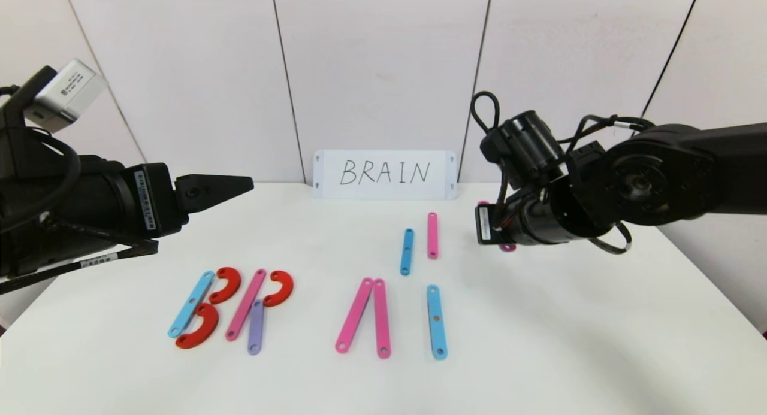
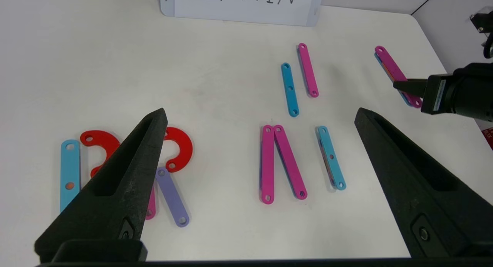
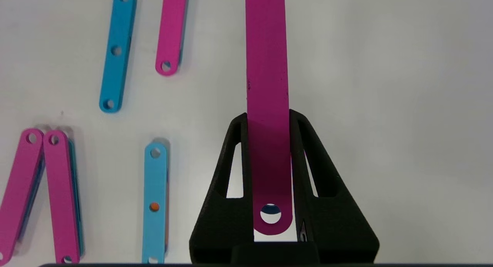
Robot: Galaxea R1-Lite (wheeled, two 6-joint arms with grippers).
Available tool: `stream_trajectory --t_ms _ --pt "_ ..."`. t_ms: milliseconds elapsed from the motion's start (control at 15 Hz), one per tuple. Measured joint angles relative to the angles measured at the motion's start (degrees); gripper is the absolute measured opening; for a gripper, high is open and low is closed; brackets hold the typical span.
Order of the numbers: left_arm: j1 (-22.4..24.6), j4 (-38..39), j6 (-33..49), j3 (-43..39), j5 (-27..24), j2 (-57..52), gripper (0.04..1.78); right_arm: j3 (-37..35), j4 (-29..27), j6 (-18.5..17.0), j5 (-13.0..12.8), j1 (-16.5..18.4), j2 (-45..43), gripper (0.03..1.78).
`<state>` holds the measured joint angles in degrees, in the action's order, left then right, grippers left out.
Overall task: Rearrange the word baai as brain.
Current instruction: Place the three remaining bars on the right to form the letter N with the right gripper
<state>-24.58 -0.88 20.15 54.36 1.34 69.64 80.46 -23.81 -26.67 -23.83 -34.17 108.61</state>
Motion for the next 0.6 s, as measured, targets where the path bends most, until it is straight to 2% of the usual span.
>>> stream_trajectory --t_ms 133,400,600 --pt "0.02 0.0 0.02 0.0 0.02 0.0 1.7 -3.95 0.13 -4.33 -1.52 -2.35 -1.35 0.31" --pt "0.0 0.0 0.02 0.02 0.0 -0.02 1.7 -9.51 0.68 -10.51 -2.66 -5.77 -2.55 0.31" --pt "-0.01 0.0 0.02 0.05 -0.02 -0.02 1.7 -13.84 5.05 -12.28 -2.93 -7.53 -2.38 0.31"
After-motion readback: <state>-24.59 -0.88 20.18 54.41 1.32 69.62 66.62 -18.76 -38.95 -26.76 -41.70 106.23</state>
